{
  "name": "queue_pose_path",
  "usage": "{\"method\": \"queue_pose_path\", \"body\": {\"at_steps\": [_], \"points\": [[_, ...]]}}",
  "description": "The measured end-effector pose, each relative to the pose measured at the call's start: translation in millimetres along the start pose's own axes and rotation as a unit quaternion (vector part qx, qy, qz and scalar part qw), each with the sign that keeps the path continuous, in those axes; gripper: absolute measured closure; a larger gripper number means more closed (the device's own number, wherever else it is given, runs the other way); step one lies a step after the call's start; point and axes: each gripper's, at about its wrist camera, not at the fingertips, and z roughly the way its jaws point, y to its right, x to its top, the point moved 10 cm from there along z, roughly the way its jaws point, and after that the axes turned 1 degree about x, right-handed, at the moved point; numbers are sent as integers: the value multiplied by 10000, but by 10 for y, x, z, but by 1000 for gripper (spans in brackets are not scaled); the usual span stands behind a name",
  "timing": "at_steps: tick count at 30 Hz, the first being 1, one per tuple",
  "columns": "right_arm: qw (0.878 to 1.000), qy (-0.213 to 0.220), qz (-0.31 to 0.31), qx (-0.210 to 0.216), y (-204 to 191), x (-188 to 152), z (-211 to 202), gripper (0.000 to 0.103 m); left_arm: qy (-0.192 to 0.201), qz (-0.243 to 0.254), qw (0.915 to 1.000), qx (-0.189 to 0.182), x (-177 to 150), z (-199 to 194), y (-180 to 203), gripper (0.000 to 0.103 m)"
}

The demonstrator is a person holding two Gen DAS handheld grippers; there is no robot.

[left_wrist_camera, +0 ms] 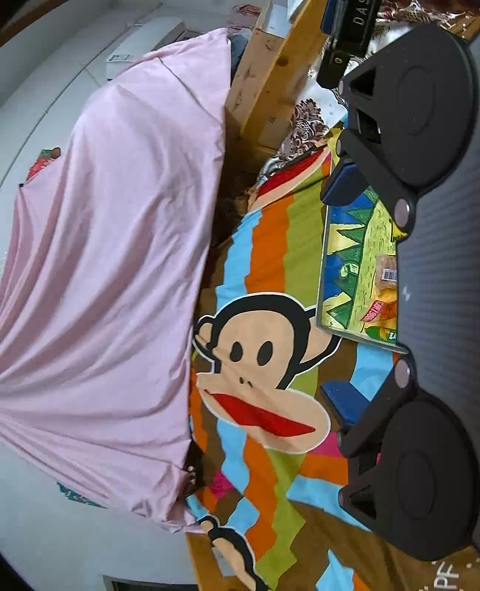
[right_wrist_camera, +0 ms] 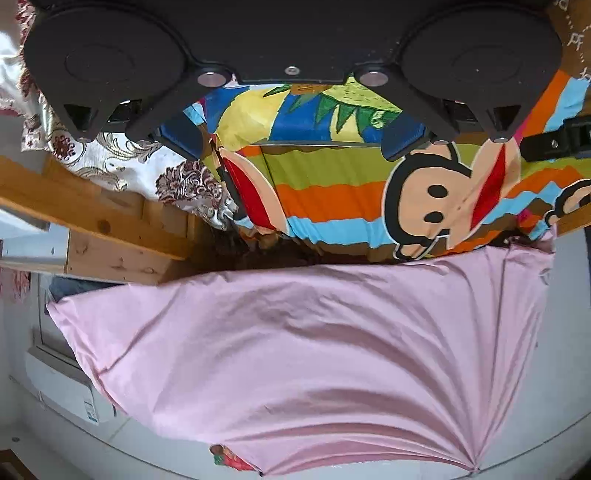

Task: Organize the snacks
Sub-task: 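Raise both open tools away from the tray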

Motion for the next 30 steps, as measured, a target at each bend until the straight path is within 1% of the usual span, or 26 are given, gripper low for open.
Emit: {"method": "queue_pose_path", "body": {"at_steps": [5,11,15,20,25,30], "points": [[9998,125,90,86,-10,42,-304,1,120,141,9998,3,34,-269,36,1],[9996,212,20,163,-23,27,-655,1,151,395,9991,104,-101,-600,24,0],[9994,273,8,197,-13,0,-868,1,95,458,9988,115,-179,-787,22,0],[9993,253,56,258,-2,-94,-1123,1,169,397,9988,249,-261,-1031,11,0],[9993,155,-18,331,-42,-248,-1372,1,54,303,9992,242,-359,-1237,19,0],[9993,58,-40,379,-49,-392,-1598,1,-169,296,9992,222,-563,-1439,7,0]]}}
